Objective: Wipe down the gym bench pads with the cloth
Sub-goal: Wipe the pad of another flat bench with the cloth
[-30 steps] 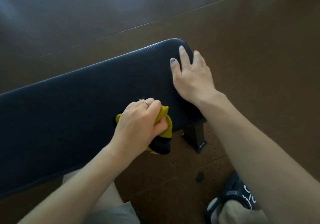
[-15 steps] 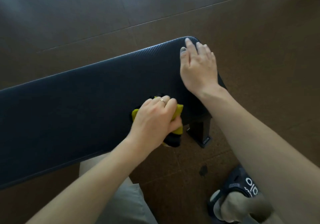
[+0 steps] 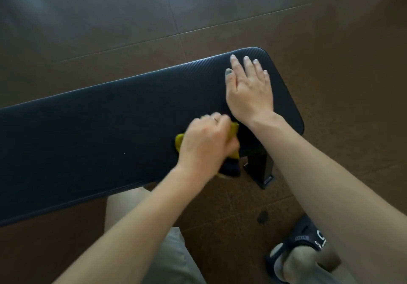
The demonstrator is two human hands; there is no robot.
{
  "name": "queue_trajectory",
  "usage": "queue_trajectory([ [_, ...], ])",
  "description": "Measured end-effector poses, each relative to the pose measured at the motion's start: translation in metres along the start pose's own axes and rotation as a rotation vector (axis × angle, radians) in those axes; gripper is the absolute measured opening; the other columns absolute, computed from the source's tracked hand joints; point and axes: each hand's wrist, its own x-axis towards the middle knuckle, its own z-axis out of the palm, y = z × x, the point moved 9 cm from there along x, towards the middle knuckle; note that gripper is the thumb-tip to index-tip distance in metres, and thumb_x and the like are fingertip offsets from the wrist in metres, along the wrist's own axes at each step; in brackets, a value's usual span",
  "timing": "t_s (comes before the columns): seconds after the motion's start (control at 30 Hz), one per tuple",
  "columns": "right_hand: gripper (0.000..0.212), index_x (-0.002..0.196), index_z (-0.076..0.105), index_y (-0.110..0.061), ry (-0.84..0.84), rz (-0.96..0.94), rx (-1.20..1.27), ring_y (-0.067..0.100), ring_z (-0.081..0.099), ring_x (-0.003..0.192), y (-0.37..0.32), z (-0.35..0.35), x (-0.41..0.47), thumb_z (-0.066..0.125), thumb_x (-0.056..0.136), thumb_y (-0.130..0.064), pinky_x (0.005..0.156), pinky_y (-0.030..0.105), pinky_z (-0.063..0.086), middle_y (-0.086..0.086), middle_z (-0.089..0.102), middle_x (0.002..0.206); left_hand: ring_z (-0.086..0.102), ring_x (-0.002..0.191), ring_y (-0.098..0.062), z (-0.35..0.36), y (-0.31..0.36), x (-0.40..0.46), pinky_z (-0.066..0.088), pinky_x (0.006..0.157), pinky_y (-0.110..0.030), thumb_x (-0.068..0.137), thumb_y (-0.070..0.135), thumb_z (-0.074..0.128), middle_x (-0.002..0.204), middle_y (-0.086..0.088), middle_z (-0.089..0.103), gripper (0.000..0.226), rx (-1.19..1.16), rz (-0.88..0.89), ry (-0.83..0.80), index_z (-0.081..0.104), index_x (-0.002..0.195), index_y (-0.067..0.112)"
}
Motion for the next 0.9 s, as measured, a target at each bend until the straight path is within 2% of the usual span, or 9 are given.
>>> queue_trajectory([
  [0.13, 0.058, 0.165, 0.013, -0.03, -0.049, 0.022, -0.12, 0.025, -0.004, 0.16, 0.023, 0.005, -0.002, 0.015, 0.11, -0.047, 0.129, 0.047, -0.003, 0.006, 0.005, 0.174, 0.054, 0.063, -0.025, -0.002, -0.006, 0.005, 0.044, 0.06, -0.04, 0.094, 0.03, 0.051, 0.072, -0.005, 0.052, 0.022, -0.071, 0.127, 0.014, 0.05, 0.078, 0.014],
  [0.23, 0.057, 0.165, 0.015, -0.032, -0.06, 0.004, -0.126, 0.024, -0.005, 0.16, 0.021, 0.008, 0.001, 0.014, 0.11, -0.047, 0.129, 0.046, -0.005, 0.005, 0.002, 0.174, 0.063, 0.075, -0.039, 0.006, -0.05, 0.075, 0.043, 0.064, -0.042, 0.092, 0.031, 0.049, 0.083, -0.016, 0.063, 0.026, -0.002, -0.072, 0.069, 0.055, 0.084, 0.007],
  [0.33, 0.054, 0.164, 0.019, -0.035, -0.038, 0.01, -0.1, 0.021, -0.004, 0.16, 0.024, 0.005, 0.004, 0.014, 0.11, -0.044, 0.129, 0.044, -0.004, 0.001, 0.005, 0.174, 0.062, 0.096, -0.038, 0.019, -0.086, 0.129, 0.033, 0.072, -0.038, 0.098, 0.032, 0.049, 0.103, -0.016, 0.067, 0.022, -0.022, -0.286, 0.013, 0.052, 0.092, 0.011],
  [0.4, 0.053, 0.163, 0.021, -0.035, -0.029, 0.002, -0.095, 0.02, -0.002, 0.16, 0.025, 0.005, 0.003, 0.014, 0.111, -0.044, 0.129, 0.043, -0.003, 0.001, 0.007, 0.174, 0.062, 0.091, -0.037, 0.02, -0.082, 0.129, 0.033, 0.072, -0.037, 0.097, 0.031, 0.051, 0.099, -0.015, 0.067, 0.019, -0.005, -0.269, 0.017, 0.049, 0.089, 0.014],
  [0.5, 0.053, 0.162, 0.027, -0.033, 0.001, 0.001, -0.059, 0.021, 0.004, 0.16, 0.026, -0.002, 0.008, 0.016, 0.111, -0.044, 0.129, 0.044, 0.0, 0.002, 0.014, 0.173, 0.058, 0.069, -0.031, 0.014, -0.044, 0.085, 0.039, 0.065, -0.038, 0.093, 0.03, 0.053, 0.077, -0.007, 0.056, 0.019, -0.016, -0.065, 0.057, 0.047, 0.081, 0.016],
  [0.57, 0.054, 0.162, 0.027, -0.032, 0.03, 0.034, -0.072, 0.023, 0.006, 0.159, 0.034, -0.009, 0.019, 0.016, 0.111, -0.044, 0.129, 0.048, 0.003, 0.003, 0.017, 0.172, 0.047, 0.06, -0.021, 0.013, -0.032, 0.068, 0.034, 0.061, -0.034, 0.092, 0.03, 0.054, 0.07, 0.003, 0.043, 0.024, -0.058, 0.014, 0.053, 0.038, 0.076, 0.02],
  [0.63, 0.054, 0.162, 0.023, -0.036, 0.012, 0.103, -0.069, 0.026, 0.005, 0.159, 0.047, -0.012, 0.032, 0.014, 0.11, -0.046, 0.127, 0.053, 0.007, 0.001, 0.012, 0.173, 0.048, 0.06, -0.024, 0.014, -0.038, 0.087, 0.03, 0.061, -0.033, 0.091, 0.028, 0.057, 0.069, 0.001, 0.042, 0.028, -0.063, 0.012, 0.081, 0.035, 0.075, 0.019],
  [0.73, 0.055, 0.163, 0.016, -0.04, -0.014, 0.13, -0.092, 0.029, 0.012, 0.157, 0.052, -0.006, 0.038, 0.014, 0.109, -0.049, 0.123, 0.052, 0.021, -0.002, 0.005, 0.174, 0.061, 0.081, -0.037, 0.029, -0.054, 0.144, 0.031, 0.068, -0.036, 0.094, 0.028, 0.054, 0.086, -0.013, 0.062, 0.021, -0.033, -0.096, 0.05, 0.043, 0.081, 0.015],
  [0.9, 0.054, 0.162, 0.024, -0.039, 0.002, 0.131, 0.047, 0.024, 0.014, 0.158, 0.053, -0.009, 0.042, 0.013, 0.11, -0.046, 0.124, 0.045, 0.019, -0.004, 0.01, 0.173, 0.062, 0.099, -0.036, 0.051, -0.056, 0.204, 0.036, 0.075, -0.037, 0.099, 0.033, 0.046, 0.11, -0.014, 0.067, 0.028, 0.043, -0.194, -0.039, 0.06, 0.102, 0.009],
])
